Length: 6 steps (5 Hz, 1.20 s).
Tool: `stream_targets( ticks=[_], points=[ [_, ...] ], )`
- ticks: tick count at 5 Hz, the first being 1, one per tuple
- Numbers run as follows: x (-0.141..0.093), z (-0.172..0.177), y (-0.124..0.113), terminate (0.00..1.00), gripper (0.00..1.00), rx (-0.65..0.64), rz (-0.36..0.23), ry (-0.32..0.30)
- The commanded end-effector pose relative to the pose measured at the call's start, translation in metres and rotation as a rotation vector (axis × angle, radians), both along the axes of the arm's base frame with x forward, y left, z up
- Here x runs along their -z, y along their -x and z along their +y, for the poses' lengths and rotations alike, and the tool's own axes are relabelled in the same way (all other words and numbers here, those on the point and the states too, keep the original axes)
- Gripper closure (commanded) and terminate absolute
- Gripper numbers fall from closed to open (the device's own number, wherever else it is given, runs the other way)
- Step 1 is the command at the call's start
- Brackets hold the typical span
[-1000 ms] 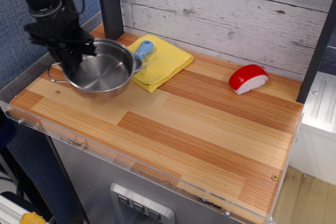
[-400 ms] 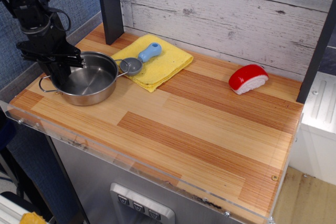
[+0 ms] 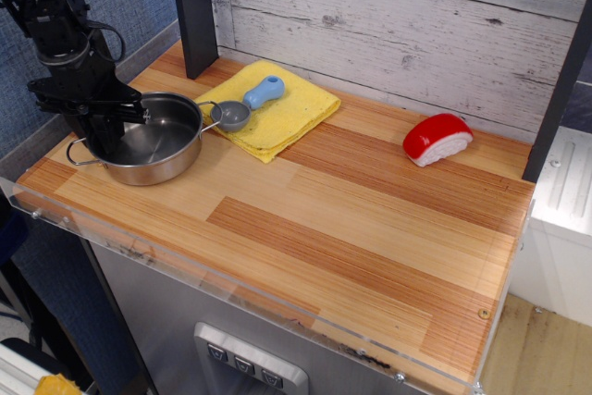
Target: Place the silver pot just below and to the left side corner of the yellow cloth.
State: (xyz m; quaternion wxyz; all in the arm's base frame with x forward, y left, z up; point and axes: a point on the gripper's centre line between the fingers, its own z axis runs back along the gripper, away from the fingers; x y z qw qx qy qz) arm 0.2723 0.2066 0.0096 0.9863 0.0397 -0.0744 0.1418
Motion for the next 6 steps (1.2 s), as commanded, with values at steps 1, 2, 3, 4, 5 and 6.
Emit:
stream_targets(
  ticks=[1, 2, 3, 4, 5, 6],
  points=[
    [-0.025, -0.003, 0.002, 0.00, 0.00, 0.024, -0.040, -0.029],
    [-0.046, -0.007, -0.002, 0.00, 0.00, 0.055, -0.080, -0.021],
    [-0.069, -0.013, -0.006, 0.00, 0.00, 0.094, -0.103, -0.033],
    [-0.090, -0.017, -0.006, 0.00, 0.00, 0.107, -0.132, -0.046],
    [-0.115, -0.019, -0.004, 0.00, 0.00, 0.095, -0.179, -0.063],
    [-0.144, -0.024, 0.000, 0.00, 0.00, 0.082, -0.223, -0.092]
  ],
)
